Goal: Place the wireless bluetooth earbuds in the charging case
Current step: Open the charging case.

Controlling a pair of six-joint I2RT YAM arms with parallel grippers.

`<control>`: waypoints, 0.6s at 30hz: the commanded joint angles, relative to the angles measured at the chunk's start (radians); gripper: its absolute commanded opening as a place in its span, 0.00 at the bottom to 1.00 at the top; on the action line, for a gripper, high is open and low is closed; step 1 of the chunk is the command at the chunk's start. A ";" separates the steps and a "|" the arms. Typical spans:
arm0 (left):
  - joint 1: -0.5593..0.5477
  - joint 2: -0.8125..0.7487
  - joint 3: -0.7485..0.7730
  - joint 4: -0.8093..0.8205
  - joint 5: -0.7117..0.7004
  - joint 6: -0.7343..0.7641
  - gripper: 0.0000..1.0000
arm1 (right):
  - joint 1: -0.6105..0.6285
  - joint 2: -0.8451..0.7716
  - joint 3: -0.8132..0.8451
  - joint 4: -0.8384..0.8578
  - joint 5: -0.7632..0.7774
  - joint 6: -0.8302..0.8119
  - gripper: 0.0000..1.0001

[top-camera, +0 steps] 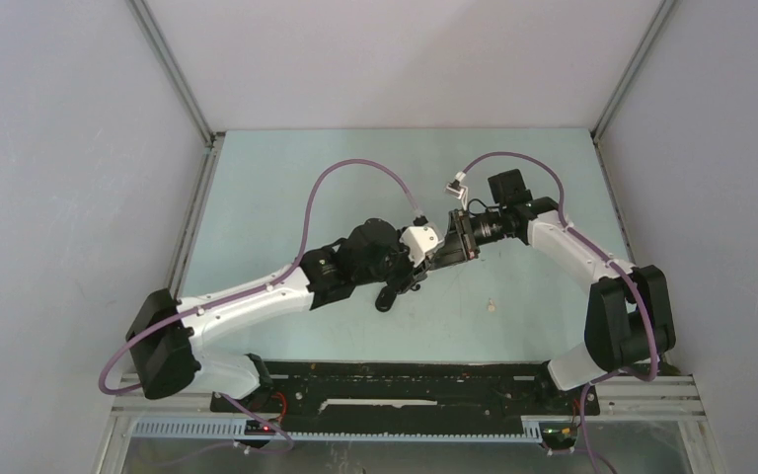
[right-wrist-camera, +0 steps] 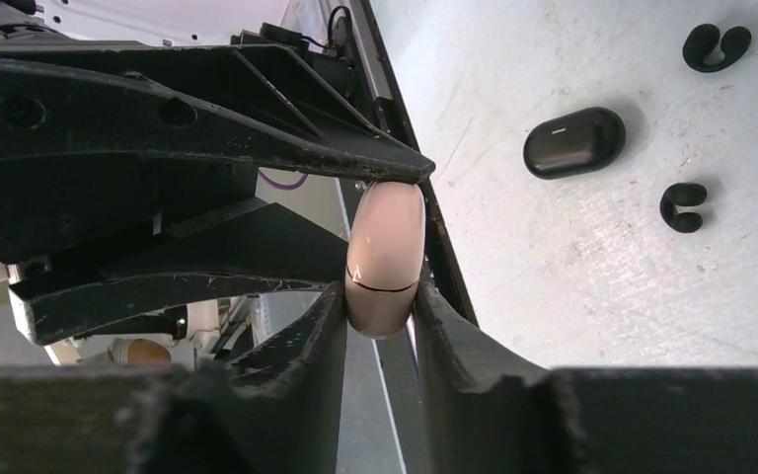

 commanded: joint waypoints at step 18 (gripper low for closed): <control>0.098 -0.197 -0.564 1.113 -0.136 -0.779 0.77 | -0.195 -0.255 -0.132 0.079 -0.155 -0.174 0.21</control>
